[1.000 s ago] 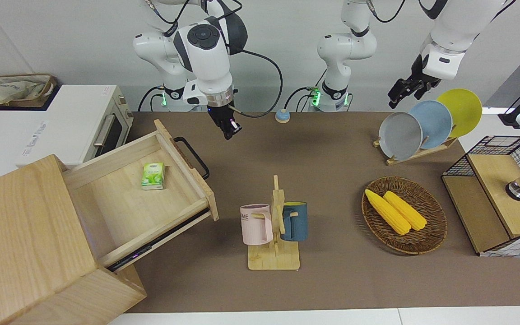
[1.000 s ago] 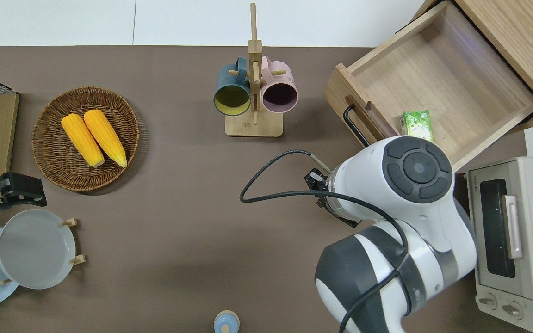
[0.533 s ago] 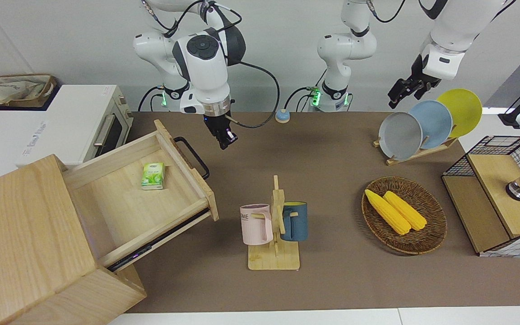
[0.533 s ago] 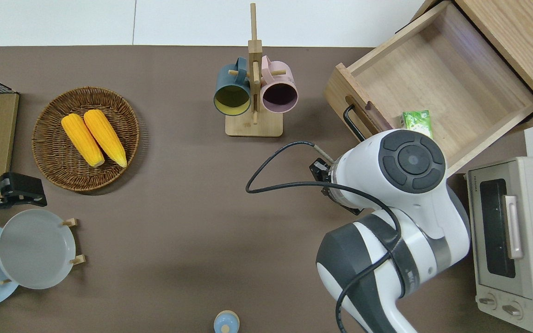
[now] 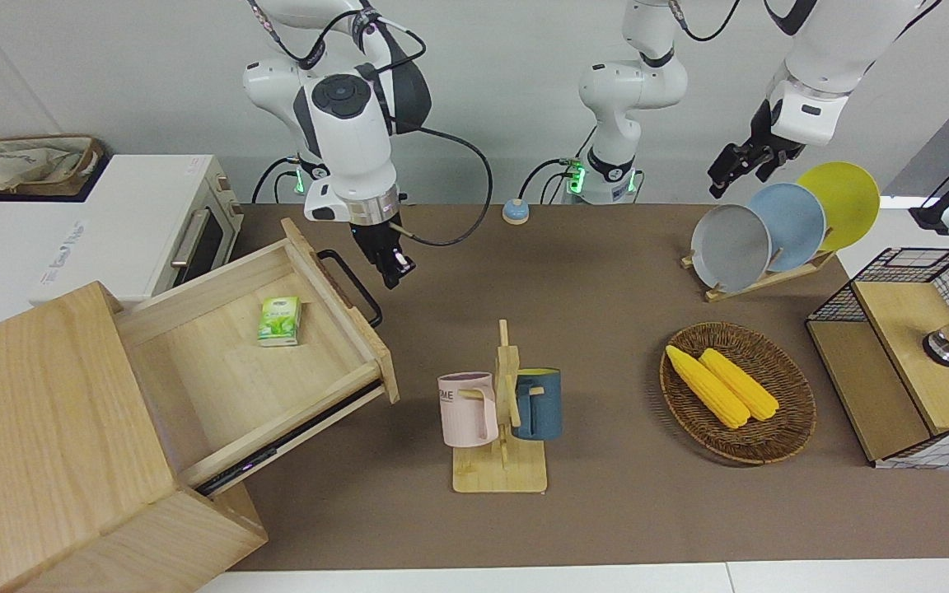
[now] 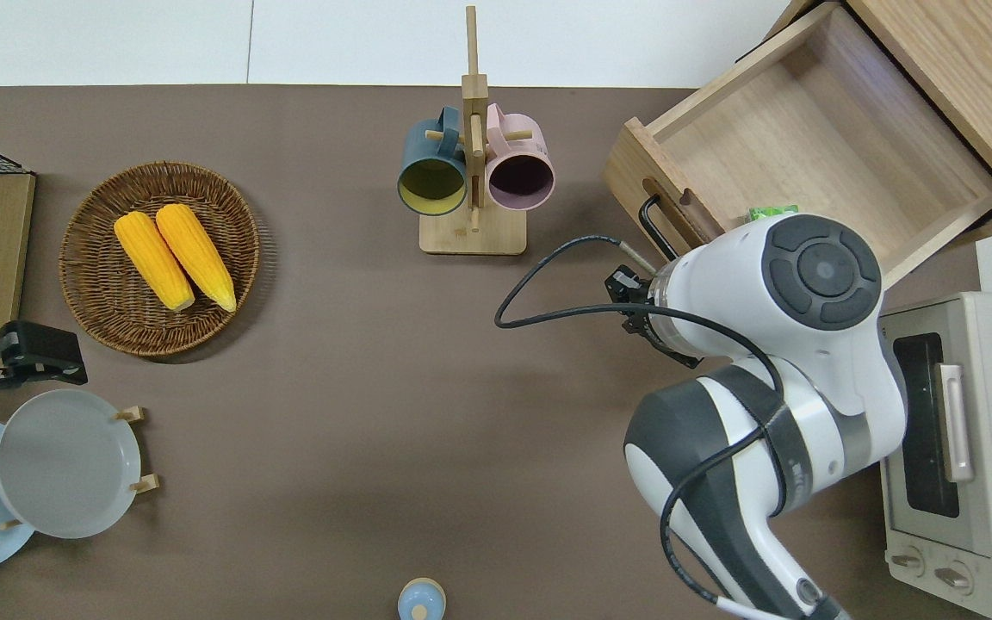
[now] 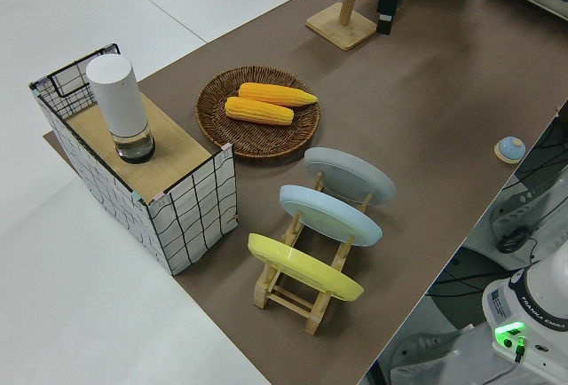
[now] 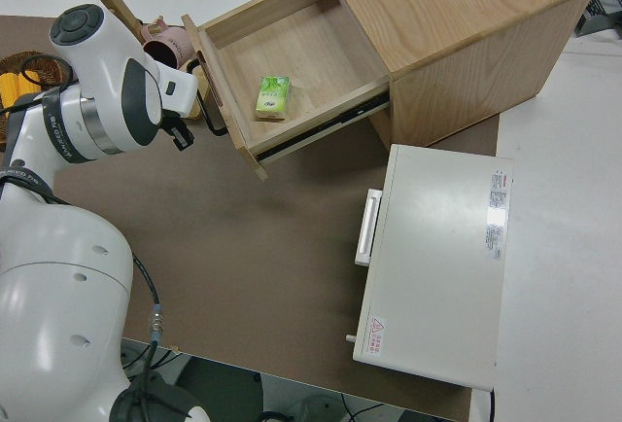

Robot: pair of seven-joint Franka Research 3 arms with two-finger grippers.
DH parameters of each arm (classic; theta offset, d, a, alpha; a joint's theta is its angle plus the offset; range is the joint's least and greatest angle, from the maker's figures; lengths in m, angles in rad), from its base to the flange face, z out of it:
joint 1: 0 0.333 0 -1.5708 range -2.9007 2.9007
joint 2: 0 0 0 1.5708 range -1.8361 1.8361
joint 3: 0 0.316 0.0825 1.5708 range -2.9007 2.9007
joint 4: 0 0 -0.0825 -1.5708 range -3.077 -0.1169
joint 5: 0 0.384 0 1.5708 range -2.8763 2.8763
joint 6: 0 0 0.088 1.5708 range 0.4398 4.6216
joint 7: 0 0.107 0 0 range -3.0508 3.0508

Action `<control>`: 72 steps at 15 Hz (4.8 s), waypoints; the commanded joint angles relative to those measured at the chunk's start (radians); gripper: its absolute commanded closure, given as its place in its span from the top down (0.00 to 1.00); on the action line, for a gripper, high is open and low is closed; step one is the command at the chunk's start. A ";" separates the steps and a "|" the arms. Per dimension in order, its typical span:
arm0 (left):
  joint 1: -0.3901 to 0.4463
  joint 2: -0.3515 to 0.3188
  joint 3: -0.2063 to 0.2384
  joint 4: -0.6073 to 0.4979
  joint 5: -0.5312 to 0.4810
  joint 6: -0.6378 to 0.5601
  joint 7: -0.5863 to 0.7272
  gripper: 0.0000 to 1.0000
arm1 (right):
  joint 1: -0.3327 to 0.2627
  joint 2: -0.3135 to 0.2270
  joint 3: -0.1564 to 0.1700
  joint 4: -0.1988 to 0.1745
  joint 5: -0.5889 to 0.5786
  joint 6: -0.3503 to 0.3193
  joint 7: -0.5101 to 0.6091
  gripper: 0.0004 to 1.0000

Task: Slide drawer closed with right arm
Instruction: 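Push the drawer front away from the robot with the right gripper, then keep pushing the drawer farther in until it is flush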

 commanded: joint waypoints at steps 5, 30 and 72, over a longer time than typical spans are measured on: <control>-0.004 -0.008 0.005 0.000 -0.004 -0.002 0.010 0.99 | -0.016 0.039 -0.037 0.014 -0.008 0.079 -0.086 0.00; -0.004 -0.008 0.005 0.000 -0.004 -0.002 0.010 0.99 | -0.119 0.188 -0.150 0.222 -0.069 0.101 -0.276 0.00; -0.004 -0.008 0.005 0.000 -0.004 -0.002 0.010 0.99 | -0.208 0.128 -0.132 0.184 -0.069 0.094 -0.477 0.47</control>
